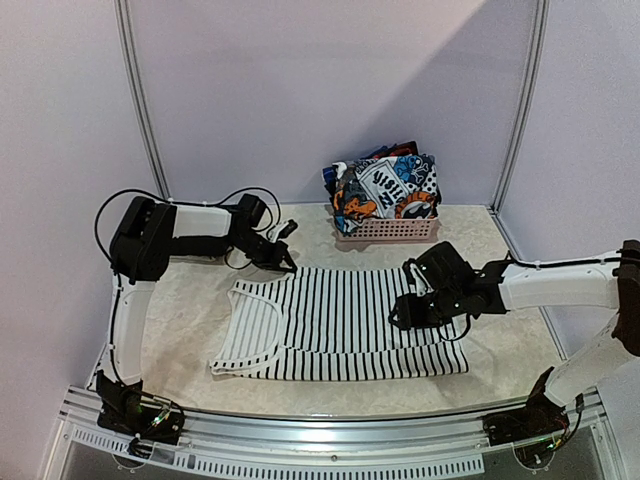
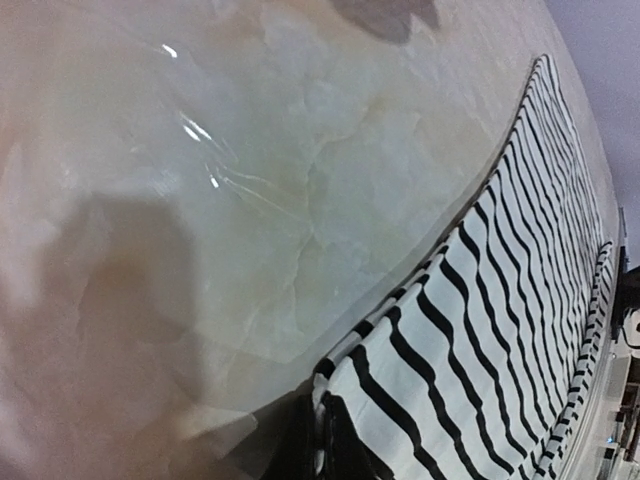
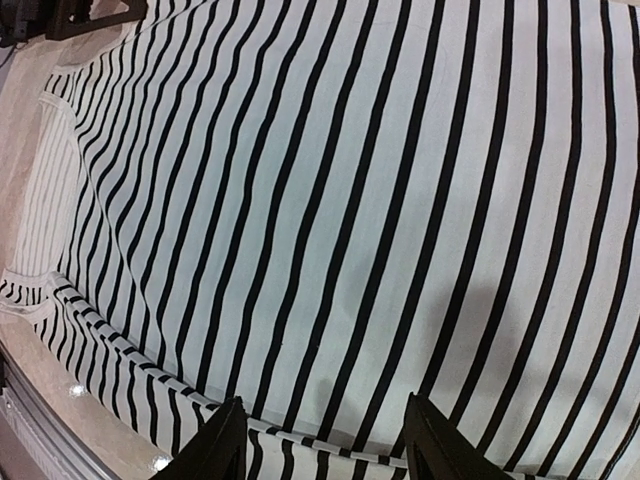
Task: Fold and stack the mixed laundry pile
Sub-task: Pick up the 1/3-folded tank top from the center of the board.
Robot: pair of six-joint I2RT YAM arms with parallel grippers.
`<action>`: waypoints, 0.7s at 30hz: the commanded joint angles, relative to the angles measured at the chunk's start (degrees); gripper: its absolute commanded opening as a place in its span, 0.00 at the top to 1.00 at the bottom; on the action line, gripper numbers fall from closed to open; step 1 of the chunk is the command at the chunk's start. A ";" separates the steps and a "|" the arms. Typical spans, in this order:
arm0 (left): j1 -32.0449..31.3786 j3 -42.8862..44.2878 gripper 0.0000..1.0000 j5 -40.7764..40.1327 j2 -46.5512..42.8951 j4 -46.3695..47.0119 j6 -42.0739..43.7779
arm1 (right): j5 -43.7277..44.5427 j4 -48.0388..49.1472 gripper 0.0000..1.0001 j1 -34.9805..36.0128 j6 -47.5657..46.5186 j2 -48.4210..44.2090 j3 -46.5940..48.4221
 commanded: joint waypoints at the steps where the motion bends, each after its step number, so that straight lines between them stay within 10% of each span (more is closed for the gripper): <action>1: -0.79 -1.91 1.00 -0.69 -3.35 1.56 -0.31 | 2.80 -1.04 0.46 -0.38 0.42 -1.90 -1.11; 21: -6.16 -11.68 1.00 -10.84 -15.22 2.50 1.67 | 11.21 -3.75 0.46 -0.97 4.06 -8.84 -3.49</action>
